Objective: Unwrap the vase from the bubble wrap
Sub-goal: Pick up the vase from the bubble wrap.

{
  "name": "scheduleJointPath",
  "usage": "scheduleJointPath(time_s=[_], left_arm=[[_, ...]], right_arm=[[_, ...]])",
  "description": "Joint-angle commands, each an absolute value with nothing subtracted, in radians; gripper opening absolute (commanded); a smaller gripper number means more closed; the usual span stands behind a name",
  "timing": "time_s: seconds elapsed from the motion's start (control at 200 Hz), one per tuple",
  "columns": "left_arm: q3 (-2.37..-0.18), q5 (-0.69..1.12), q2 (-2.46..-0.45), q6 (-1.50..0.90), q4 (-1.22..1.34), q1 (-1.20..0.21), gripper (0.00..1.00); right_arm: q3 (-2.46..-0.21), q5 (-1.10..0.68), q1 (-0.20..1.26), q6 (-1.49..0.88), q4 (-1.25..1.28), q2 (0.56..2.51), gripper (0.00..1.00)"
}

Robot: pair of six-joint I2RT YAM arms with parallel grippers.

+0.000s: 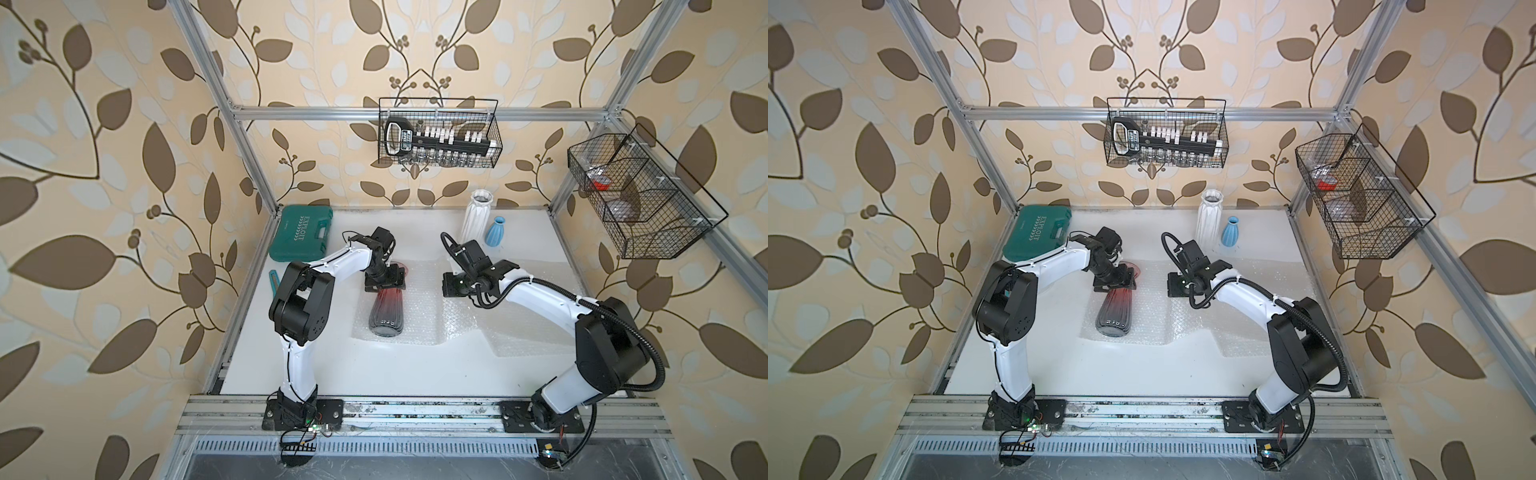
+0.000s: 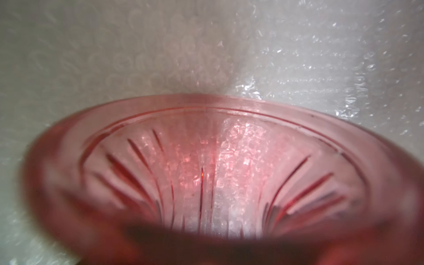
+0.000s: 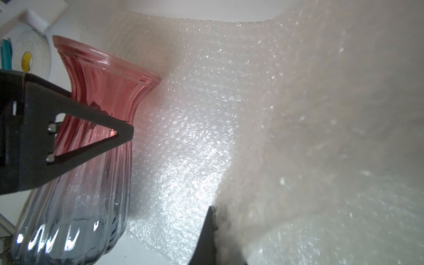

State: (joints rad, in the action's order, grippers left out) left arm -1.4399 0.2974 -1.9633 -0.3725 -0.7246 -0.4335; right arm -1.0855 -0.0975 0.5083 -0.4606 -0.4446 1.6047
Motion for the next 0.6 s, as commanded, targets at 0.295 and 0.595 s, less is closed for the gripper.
scheduleJointPath(time_s=[0.295, 0.595], left_arm=[[-1.434, 0.265, -1.963, -0.369, -0.702, -0.446, 0.64], [-1.379, 0.288, -1.879, -0.365, -0.622, -0.446, 0.59]], right_arm=[[-1.072, -0.042, 0.504, -0.467, -0.463, 1.604, 0.03], [-1.074, 0.106, 0.504, -0.464, -0.512, 1.552, 0.45]])
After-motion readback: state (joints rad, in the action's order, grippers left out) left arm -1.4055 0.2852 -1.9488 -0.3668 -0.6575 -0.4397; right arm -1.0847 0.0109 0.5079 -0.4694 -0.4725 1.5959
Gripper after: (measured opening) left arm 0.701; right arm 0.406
